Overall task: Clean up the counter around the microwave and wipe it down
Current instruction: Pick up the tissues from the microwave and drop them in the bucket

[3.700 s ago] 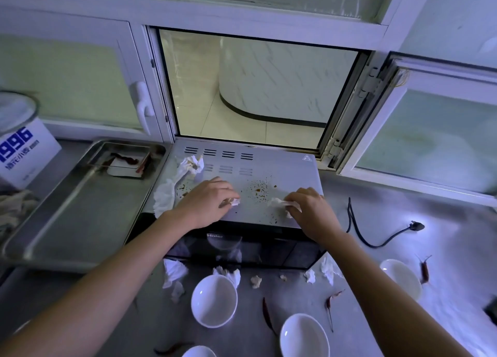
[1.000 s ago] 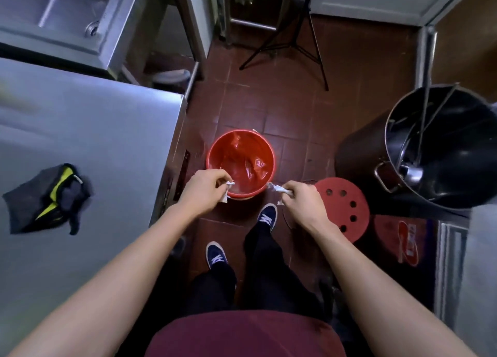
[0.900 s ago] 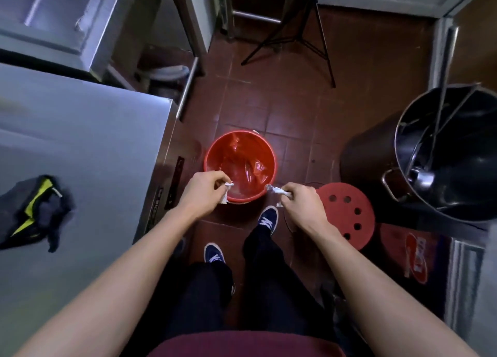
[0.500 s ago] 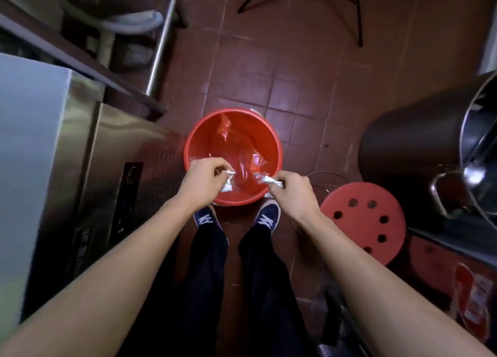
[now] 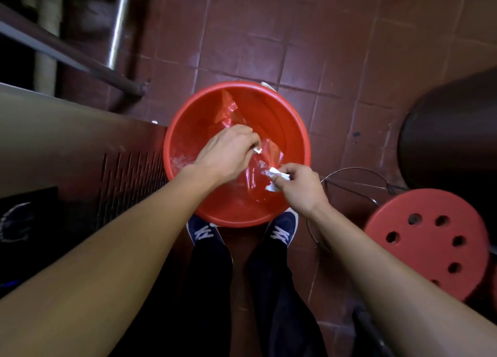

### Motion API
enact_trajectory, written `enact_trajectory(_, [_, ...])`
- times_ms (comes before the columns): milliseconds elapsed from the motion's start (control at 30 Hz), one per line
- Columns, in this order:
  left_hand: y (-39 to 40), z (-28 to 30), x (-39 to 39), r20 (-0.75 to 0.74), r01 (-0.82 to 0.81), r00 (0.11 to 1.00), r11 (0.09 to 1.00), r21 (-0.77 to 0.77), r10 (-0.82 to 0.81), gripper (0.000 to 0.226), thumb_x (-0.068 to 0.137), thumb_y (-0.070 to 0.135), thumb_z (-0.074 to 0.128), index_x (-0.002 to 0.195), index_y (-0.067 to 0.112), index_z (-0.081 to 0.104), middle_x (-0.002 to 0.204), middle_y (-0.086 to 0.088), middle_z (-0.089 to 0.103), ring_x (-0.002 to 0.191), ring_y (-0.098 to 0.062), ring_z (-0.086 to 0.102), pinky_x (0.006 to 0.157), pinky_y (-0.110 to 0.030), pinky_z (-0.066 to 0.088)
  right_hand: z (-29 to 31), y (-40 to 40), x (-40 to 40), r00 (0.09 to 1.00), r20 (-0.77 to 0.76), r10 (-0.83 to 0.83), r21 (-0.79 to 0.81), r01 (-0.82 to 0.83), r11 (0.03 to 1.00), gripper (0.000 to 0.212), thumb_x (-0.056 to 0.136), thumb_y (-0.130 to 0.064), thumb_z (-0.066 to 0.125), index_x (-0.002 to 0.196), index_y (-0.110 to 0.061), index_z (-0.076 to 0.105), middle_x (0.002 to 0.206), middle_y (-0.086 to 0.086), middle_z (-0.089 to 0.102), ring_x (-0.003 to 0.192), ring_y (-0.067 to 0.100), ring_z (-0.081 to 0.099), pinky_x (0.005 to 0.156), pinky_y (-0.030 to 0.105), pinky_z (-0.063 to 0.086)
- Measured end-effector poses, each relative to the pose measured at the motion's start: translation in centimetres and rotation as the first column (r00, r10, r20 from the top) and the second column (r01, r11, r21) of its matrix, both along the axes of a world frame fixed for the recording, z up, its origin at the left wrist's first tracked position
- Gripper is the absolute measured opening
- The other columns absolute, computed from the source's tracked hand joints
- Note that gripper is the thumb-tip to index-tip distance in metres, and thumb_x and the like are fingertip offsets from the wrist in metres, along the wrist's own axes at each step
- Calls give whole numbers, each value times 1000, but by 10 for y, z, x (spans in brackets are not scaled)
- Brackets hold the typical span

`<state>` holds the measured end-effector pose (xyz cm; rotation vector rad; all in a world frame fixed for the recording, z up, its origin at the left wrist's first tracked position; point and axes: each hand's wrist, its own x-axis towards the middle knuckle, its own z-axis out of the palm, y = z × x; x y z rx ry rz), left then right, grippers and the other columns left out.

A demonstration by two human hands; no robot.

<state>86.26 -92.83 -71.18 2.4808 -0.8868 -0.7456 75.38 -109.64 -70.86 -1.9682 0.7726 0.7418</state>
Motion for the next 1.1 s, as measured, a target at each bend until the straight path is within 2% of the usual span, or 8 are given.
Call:
enact_trajectory(133, [6,-28,0,-22,94,995,993,70,-93,21,90,7,54,103,15,68,121,-4,65,133,-27,50,116,-43,34,-10,-4,5,998,53,-32,-136,39,990,15,87,-25,63,74,-22,67,74,-2,72,82,22,64,73,33,51])
enact_trajectory(267, [14,-36,1,-72,249,968,890,381,-240,40,92,13,53,131,19,53,157,-2,39,152,-24,22,120,-38,18,-9,5,6,991,130,14,-186,10,983,9,85,-22,63,85,-21,72,93,2,69,88,22,63,80,36,52])
enact_trajectory(433, [24,-25,-2,-189,303,953,777,552,-237,47,93,10,49,138,19,40,165,-4,21,129,-27,53,103,-39,36,-12,17,13,993,112,-41,-114,53,992,13,88,-25,61,80,-21,71,72,0,72,73,23,66,68,38,55])
enact_trajectory(567, [36,-20,-5,-153,193,979,831,521,-131,35,94,10,46,128,14,42,133,-11,57,104,-37,64,75,-38,38,-17,31,20,990,131,-47,-58,55,997,16,90,-33,64,80,-23,71,69,-7,73,70,16,62,65,29,47])
enact_trajectory(667, [47,-24,-10,-134,32,990,872,488,39,18,97,15,44,115,17,44,105,-14,67,89,-40,64,70,-40,40,-22,36,23,991,131,-6,-60,14,998,14,91,-27,64,79,-21,70,61,-8,67,57,8,53,58,23,36])
enact_trajectory(767, [56,-33,-16,-70,-151,978,899,411,197,9,101,19,42,107,21,48,87,-9,66,73,-34,59,72,-44,51,-32,38,22,991,93,94,-112,-84,990,11,89,-25,62,81,-22,69,69,-4,71,69,17,63,61,28,42])
enact_trajectory(1000, [58,-45,-20,-134,-378,890,871,313,435,27,99,49,48,118,32,57,96,-5,71,92,-35,66,83,-45,52,-47,39,38,975,53,216,-221,-199,955,18,88,-23,56,91,-13,70,83,9,73,83,33,66,74,36,55])
enact_trajectory(1100, [54,-49,-21,-166,-450,839,831,327,519,50,99,60,36,140,31,47,119,-8,70,109,-39,63,91,-47,48,-53,37,46,982,10,191,-194,-185,963,22,87,-23,56,102,-15,70,94,12,73,91,36,66,75,34,52])
